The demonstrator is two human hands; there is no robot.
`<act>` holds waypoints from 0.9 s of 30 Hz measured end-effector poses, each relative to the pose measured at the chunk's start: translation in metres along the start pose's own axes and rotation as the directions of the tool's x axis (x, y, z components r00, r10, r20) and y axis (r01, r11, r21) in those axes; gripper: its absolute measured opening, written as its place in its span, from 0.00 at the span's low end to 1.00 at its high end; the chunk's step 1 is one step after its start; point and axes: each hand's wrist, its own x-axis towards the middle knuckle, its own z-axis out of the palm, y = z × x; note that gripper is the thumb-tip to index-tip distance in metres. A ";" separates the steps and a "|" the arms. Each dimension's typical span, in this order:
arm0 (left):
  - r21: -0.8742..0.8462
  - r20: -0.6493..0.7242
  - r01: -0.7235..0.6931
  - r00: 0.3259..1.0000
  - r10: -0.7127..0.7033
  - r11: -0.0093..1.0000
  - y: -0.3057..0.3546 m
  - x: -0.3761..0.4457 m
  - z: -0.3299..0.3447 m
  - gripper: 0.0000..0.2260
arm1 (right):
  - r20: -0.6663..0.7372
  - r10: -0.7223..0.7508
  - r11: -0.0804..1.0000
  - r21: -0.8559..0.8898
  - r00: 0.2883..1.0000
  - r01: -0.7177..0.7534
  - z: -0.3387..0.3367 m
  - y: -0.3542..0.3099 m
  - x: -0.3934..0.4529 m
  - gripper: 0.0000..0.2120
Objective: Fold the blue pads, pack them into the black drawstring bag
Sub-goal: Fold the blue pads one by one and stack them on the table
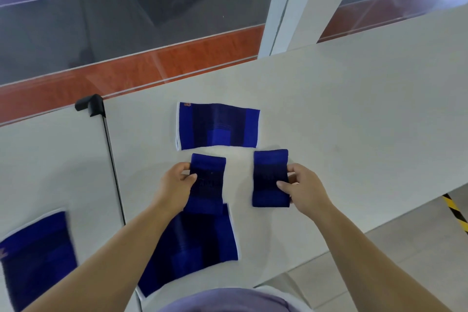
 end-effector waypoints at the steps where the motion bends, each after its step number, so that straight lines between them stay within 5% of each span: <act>1: -0.017 -0.007 0.017 1.000 -0.017 1.000 0.000 0.000 -0.001 0.08 | 0.016 -0.015 0.998 0.068 1.000 0.014 0.000 -0.004 -0.003 0.09; 5: -0.088 0.012 0.075 0.997 -0.075 0.993 -0.001 -0.002 -0.003 0.10 | 0.169 -0.058 0.971 0.239 0.984 0.016 0.013 -0.023 -0.013 0.10; 12: -0.370 0.107 0.178 0.983 -0.148 0.912 0.005 -0.012 -0.006 0.15 | 0.331 -0.115 0.976 0.214 0.936 0.044 0.070 -0.048 -0.007 0.10; 17: -0.307 0.112 0.120 0.990 -0.090 0.944 0.000 -0.015 -0.009 0.03 | 0.313 -0.074 0.996 0.061 0.947 0.058 0.095 -0.050 -0.002 0.05; 21: -0.254 0.099 0.085 0.993 -0.062 0.963 -0.002 -0.018 -0.011 0.10 | 0.256 -0.030 0.989 -0.133 0.966 0.066 0.100 -0.043 0.004 0.09; 27: -0.230 0.133 0.034 0.991 -0.003 0.973 0.003 -0.020 -0.018 0.11 | 0.255 -0.003 0.996 -0.085 0.967 0.026 0.097 -0.050 0.006 0.16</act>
